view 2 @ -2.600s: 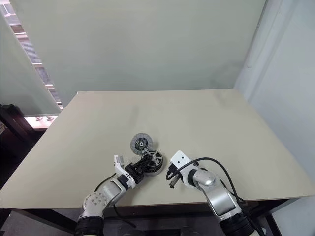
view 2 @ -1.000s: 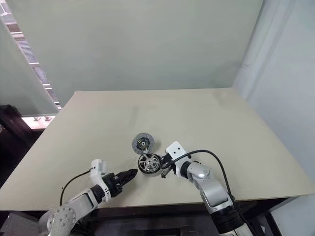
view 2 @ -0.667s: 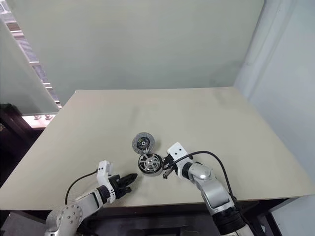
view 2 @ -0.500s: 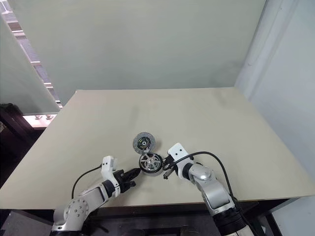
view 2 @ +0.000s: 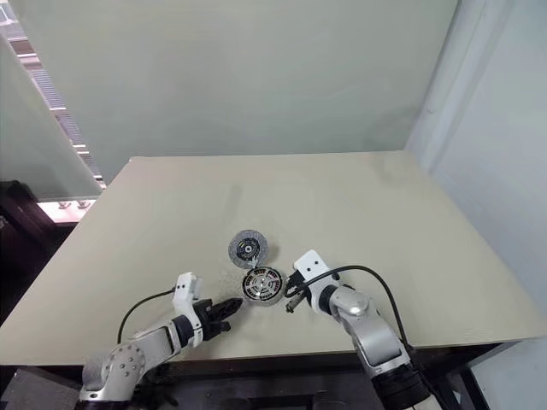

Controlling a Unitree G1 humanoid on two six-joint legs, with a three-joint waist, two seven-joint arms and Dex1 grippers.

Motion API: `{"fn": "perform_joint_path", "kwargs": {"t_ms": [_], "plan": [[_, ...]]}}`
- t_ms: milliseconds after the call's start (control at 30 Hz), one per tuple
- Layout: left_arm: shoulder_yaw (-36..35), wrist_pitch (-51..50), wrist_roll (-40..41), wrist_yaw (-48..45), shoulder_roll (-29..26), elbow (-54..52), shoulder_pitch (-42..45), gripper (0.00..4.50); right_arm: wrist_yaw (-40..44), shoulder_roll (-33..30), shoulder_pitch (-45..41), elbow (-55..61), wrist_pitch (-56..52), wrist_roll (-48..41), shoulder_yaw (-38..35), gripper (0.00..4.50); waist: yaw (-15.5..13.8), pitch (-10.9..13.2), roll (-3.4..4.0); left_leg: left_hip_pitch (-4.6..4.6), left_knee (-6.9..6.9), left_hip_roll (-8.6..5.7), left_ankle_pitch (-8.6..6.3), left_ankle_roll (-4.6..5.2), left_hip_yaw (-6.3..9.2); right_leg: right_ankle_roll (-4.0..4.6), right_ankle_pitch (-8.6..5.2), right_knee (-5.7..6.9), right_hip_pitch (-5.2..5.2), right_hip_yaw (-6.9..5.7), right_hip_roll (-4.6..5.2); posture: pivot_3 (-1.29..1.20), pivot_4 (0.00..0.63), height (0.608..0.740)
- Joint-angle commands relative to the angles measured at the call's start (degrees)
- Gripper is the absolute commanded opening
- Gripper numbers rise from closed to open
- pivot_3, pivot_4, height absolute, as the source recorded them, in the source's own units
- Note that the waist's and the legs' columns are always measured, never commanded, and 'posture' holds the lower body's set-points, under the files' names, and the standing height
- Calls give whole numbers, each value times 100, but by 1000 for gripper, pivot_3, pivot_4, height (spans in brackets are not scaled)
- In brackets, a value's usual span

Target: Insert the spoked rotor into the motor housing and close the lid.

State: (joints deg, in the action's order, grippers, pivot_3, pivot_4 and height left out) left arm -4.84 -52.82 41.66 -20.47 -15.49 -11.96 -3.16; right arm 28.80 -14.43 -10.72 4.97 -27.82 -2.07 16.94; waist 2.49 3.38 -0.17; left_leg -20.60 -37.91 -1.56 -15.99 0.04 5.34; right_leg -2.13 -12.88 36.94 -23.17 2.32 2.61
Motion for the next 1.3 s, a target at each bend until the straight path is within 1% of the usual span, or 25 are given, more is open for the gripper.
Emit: {"fn": "perform_joint_path", "kwargs": {"t_ms": [33, 167, 300, 533, 633, 667, 867, 933, 1133, 1200, 1300], "plan": [[-119, -98, 289, -211, -71, -442, -25, 41, -15, -6, -80, 246, 34, -24, -83, 0, -6, 0, 0, 0, 0, 0, 0, 0, 0, 0, 0, 0, 0, 0, 0, 0, 0, 740], [-119, -77, 333, -224, -42, -541, -22, 41, -13, 9, -110, 215, 40, -23, -66, 0, -13, 0, 0, 1, -3, 0, 1, -1, -1, 1, 0, 0, 2, 0, 0, 0, 0, 740], [-99, 224, 230, -302, 19, -629, -60, 41, -21, 42, -132, 220, 97, -34, -71, 0, -14, 0, 1, 2, -3, 0, 1, -1, -1, 1, 1, 1, 2, 0, 0, 0, 0, 740], [-290, 1655, -377, -453, 100, -468, -217, 41, -68, 472, -249, 106, 222, -263, -152, 0, -5, -1, 1, 2, -1, 5, 1, -2, -3, 6, 4, 2, 0, 2, -3, 0, 0, 740], [-445, 2554, -714, -550, 143, -333, -270, 41, -198, 868, -531, -461, 390, -205, -75, 0, 8, -1, 1, 3, -3, 6, 3, -5, -7, 14, 9, 2, 0, 3, -4, 0, 0, 740], [-466, 2705, -782, -563, 143, -309, -284, 41, -246, 974, -629, -666, 470, -167, -65, 0, 12, -2, 1, 4, -2, 7, 6, -8, -9, 18, 11, 2, 0, 3, -5, 0, 0, 740], [-485, 2935, -975, -462, 141, -390, -433, 41, -234, 1323, -1059, -1461, 818, -84, 30, 0, 2, -3, 1, 2, -2, 6, 10, -10, -6, 21, 15, 1, 0, 3, -9, 0, 0, 740], [-506, 2958, -978, -442, 155, -421, -474, 41, -232, 1371, -1124, -1637, 844, -78, 28, 0, 3, -3, 1, 1, -2, 6, 10, -10, -6, 21, 15, 2, -2, 4, -9, 0, 0, 740], [-515, 2975, -994, -382, 177, -513, -568, 41, -111, 1335, -1078, -2761, 936, 186, 286, 0, 29, -4, 2, 7, -2, 12, 12, -12, -4, 23, 17, 8, 0, 3, -15, 0, 0, 740], [-513, 2982, -1004, -360, 178, -528, -572, 41, -91, 1335, -1044, -2836, 1041, 194, 280, 0, 32, -16, 4, 10, -3, 12, 12, -12, -6, 23, 17, 9, 1, 5, -16, 0, 0, 740], [-525, 2977, -999, -351, 169, -540, -574, 41, -36, 1396, -1041, -2420, 1128, -6, 82, 0, 33, -21, 4, 14, -3, 16, 11, -12, -5, 23, 17, 8, 6, 5, -21, 0, 0, 740]]}}
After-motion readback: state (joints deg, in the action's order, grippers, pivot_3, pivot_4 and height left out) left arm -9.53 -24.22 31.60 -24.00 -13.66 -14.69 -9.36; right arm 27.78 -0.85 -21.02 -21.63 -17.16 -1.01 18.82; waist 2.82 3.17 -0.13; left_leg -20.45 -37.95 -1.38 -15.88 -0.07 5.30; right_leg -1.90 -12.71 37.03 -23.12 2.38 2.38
